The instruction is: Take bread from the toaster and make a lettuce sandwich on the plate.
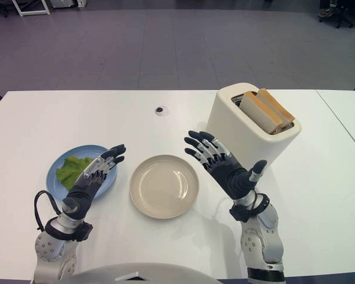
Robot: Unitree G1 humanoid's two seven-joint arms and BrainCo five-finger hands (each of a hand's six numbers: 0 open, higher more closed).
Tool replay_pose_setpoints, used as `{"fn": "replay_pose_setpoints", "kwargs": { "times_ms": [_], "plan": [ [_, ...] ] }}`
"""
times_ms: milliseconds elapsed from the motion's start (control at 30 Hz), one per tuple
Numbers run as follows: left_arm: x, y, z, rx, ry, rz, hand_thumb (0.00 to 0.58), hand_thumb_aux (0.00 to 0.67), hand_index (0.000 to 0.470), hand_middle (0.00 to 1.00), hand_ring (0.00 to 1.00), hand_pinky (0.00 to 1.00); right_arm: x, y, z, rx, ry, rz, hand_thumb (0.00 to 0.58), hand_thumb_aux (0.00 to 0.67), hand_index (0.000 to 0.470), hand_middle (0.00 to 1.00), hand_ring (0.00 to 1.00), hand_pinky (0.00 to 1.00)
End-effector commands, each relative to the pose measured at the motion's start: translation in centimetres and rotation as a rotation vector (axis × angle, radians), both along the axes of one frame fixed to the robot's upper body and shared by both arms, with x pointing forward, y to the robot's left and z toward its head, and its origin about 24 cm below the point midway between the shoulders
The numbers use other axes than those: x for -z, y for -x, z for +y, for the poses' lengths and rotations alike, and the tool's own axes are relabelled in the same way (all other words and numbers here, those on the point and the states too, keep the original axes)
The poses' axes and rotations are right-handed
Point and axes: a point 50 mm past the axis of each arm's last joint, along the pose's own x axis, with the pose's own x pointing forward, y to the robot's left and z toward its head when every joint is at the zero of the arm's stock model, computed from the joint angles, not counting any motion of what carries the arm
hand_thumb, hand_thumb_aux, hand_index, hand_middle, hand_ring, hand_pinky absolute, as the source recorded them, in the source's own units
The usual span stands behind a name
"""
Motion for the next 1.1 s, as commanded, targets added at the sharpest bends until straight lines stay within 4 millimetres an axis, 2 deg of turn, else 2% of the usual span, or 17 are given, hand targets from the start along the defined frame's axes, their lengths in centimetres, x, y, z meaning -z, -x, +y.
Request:
{"fn": "replay_pose_setpoints", "kwargs": {
  "times_ms": [33,600,667,733,800,833,867,933,1000,1033,1067,1100],
  "plan": [
    [0.1,-0.1,-0.1,0.003,0.004,0.015,0.000,0.000,0.000,0.00,0.00,0.00,0.1,-0.1,0.2,-0.017,0.005,0.013,0.000,0.000,0.000,0.00,0.00,0.00],
    [0.3,-0.2,-0.2,0.008,0.007,0.019,0.000,0.000,0.000,0.00,0.00,0.00,0.5,-0.4,0.3,0.007,0.044,0.015,0.000,0.000,0.000,0.00,0.00,0.00],
    [0.3,-0.3,-0.3,0.012,0.005,0.019,0.000,0.000,0.000,0.00,0.00,0.00,-1.2,-1.4,-1.9,0.168,0.079,-0.051,0.000,0.000,0.000,0.00,0.00,0.00],
    [0.3,-0.6,-0.4,0.024,0.004,0.021,0.000,0.000,0.000,0.00,0.00,0.00,-5.2,-2.6,-6.6,0.442,0.214,-0.200,0.000,0.000,0.000,0.00,0.00,0.00],
    [0.4,-0.7,-0.5,0.029,0.006,0.023,0.000,0.000,0.000,0.00,0.00,0.00,-8.6,-3.6,-10.4,0.676,0.432,-0.333,0.000,0.000,0.000,0.00,0.00,0.00],
    [0.5,-0.6,-0.6,0.026,0.006,0.023,0.000,0.000,0.000,0.00,0.00,0.00,-9.4,-4.2,-11.6,0.767,0.559,-0.364,0.000,0.000,0.000,0.00,0.00,0.00],
    [0.5,-0.6,-0.6,0.023,0.006,0.023,0.000,0.000,0.000,0.00,0.00,0.00,-9.5,-5.0,-12.8,0.856,0.695,-0.363,0.000,0.000,0.000,0.00,0.00,0.00],
    [0.5,-0.8,-0.8,0.028,0.005,0.020,0.000,0.000,0.000,0.00,0.00,0.00,-8.3,-5.6,-14.9,0.999,1.015,-0.364,0.000,0.000,0.000,0.00,0.00,0.00],
    [0.5,-0.9,-0.8,0.031,0.003,0.020,0.000,0.000,0.000,0.00,0.00,0.00,-7.0,-5.9,-16.0,1.042,1.172,-0.357,0.000,0.000,0.000,0.00,0.00,0.00],
    [0.6,-0.9,-0.8,0.029,0.003,0.020,0.000,0.000,0.000,0.00,0.00,0.00,-6.5,-6.1,-16.2,1.045,1.220,-0.362,0.261,0.173,0.122,0.00,0.00,0.00],
    [0.6,-0.8,-0.8,0.027,0.003,0.020,0.000,0.000,0.000,0.00,0.00,0.00,-6.1,-6.3,-16.4,1.046,1.245,-0.366,0.506,0.431,0.302,0.00,0.00,0.00],
    [0.6,-0.9,-0.8,0.028,0.003,0.020,0.000,0.000,0.000,0.00,0.00,0.00,-5.8,-6.4,-16.5,1.047,1.267,-0.374,0.556,0.533,0.374,0.00,0.00,0.00]
  ]
}}
